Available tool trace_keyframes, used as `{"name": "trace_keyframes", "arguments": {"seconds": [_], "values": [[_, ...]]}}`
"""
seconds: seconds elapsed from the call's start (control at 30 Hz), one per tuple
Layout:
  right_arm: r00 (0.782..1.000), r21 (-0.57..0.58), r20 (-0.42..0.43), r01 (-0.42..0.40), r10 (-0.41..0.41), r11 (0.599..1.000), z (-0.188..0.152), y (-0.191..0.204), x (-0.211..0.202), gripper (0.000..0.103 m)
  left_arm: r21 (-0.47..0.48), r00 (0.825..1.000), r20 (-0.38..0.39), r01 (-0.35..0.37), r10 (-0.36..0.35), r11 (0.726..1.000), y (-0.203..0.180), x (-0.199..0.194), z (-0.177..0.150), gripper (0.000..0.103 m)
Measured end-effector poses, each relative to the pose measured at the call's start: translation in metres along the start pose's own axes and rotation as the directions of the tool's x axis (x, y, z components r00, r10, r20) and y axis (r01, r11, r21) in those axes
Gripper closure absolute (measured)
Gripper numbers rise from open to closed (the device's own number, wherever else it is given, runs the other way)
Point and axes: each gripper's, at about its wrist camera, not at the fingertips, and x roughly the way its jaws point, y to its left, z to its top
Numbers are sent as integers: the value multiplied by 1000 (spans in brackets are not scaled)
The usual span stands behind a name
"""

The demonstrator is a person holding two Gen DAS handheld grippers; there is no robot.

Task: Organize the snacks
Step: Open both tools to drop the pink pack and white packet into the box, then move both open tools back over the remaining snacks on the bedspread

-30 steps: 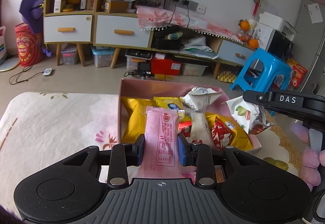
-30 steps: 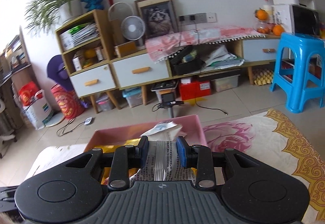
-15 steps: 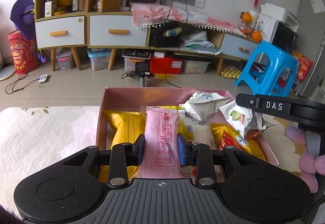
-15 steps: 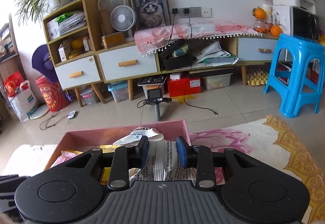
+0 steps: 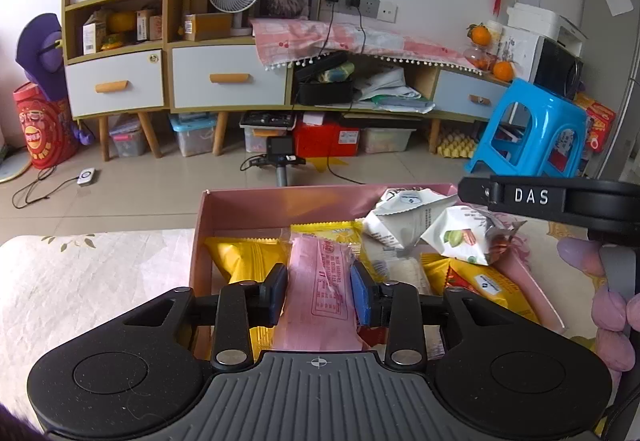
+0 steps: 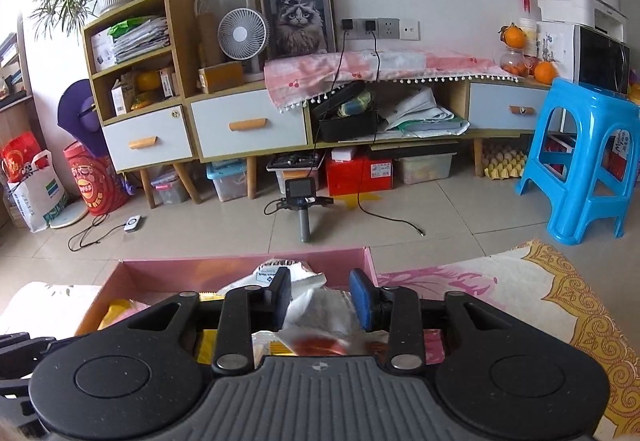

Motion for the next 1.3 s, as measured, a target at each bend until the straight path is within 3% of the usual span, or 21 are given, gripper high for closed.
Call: {"name": "trace_keyframes", "arguments": {"seconds": [0.07,0.17,0.43,0.67,1.07,1.3], "values": [[1000,3,5,-6,6,1000,2,-1,-3,66,7,1000,7,4,-4,1000,-1,-3,0,56],[1000,2,8,-15,15,1000,4,0,-8,60,15,1000,17,12,-13,1000,-3,-10,0,46],[999,-9,24,-26,26,1000,8,1,-33,35,17,1000,6,20,-20,1000,-7,-34,0,27],[999,6,24,-37,37,999,9,-1,-56,23,14,1000,0,19,-19,1000,-8,-58,-4,14],[999,1,-10,-39,39,999,-8,2,-95,12,47,999,-51,6,-4,999,-16,-96,-26,9],[999,-74,-42,-35,32,997,-17,12,-114,11,71,997,-71,1,4,997,-20,-118,-39,9]]}}
